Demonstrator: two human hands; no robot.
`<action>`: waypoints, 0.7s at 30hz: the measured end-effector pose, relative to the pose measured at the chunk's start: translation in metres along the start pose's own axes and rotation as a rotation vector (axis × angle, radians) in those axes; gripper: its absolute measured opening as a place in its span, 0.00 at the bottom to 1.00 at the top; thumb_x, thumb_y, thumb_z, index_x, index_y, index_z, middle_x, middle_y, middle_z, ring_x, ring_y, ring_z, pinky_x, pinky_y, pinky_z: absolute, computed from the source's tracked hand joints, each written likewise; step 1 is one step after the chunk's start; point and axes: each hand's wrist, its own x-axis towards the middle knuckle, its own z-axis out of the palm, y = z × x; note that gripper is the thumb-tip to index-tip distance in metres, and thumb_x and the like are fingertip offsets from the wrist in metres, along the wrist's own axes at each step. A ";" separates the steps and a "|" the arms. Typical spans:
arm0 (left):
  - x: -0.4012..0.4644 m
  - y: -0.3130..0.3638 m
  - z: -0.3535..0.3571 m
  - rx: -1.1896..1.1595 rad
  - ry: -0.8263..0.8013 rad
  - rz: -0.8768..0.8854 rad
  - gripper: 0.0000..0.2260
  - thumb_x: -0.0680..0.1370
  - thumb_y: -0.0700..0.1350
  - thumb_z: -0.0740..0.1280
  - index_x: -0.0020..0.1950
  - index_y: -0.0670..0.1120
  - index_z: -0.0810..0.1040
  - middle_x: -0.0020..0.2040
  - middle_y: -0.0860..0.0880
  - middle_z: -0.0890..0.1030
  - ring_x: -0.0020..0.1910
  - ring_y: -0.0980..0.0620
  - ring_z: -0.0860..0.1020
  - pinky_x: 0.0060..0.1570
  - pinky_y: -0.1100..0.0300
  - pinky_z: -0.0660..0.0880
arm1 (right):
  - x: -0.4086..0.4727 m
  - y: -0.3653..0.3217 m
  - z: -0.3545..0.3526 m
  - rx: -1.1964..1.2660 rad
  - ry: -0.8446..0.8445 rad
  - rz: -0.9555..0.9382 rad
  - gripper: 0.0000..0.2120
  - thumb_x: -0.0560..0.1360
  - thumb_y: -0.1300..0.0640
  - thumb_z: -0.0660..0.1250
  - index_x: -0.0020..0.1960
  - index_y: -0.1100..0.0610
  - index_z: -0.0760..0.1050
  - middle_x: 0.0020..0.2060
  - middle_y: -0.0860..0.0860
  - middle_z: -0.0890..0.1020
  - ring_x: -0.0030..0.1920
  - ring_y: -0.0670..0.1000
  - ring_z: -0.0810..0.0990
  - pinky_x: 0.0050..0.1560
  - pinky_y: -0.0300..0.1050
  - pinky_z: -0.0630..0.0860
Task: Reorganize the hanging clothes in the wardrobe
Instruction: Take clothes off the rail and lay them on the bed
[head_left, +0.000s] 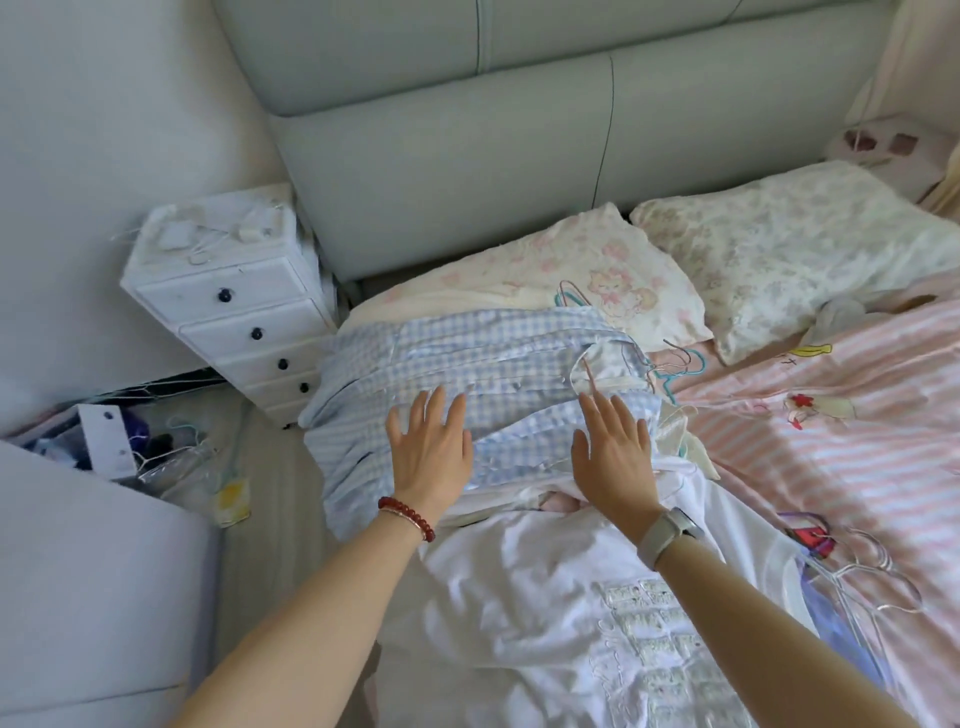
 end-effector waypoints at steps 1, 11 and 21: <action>-0.018 -0.002 -0.005 -0.020 -0.004 -0.036 0.20 0.81 0.49 0.52 0.73 0.50 0.59 0.74 0.48 0.58 0.73 0.50 0.55 0.69 0.44 0.50 | -0.014 -0.009 -0.002 -0.005 -0.006 -0.025 0.22 0.79 0.55 0.54 0.73 0.55 0.58 0.73 0.52 0.60 0.74 0.53 0.53 0.72 0.56 0.47; -0.317 -0.028 -0.041 -0.226 0.144 -0.196 0.14 0.76 0.43 0.62 0.61 0.44 0.75 0.59 0.46 0.77 0.56 0.45 0.76 0.55 0.51 0.71 | -0.230 -0.090 0.019 0.104 -0.073 -0.335 0.15 0.76 0.60 0.60 0.62 0.59 0.73 0.61 0.55 0.76 0.67 0.56 0.68 0.67 0.55 0.59; -0.676 -0.071 -0.025 -0.099 0.159 -0.757 0.14 0.62 0.40 0.77 0.47 0.42 0.81 0.42 0.45 0.82 0.41 0.45 0.81 0.40 0.50 0.78 | -0.495 -0.175 0.087 -0.025 -0.479 -1.053 0.15 0.77 0.55 0.56 0.63 0.54 0.71 0.61 0.50 0.75 0.65 0.52 0.69 0.65 0.47 0.59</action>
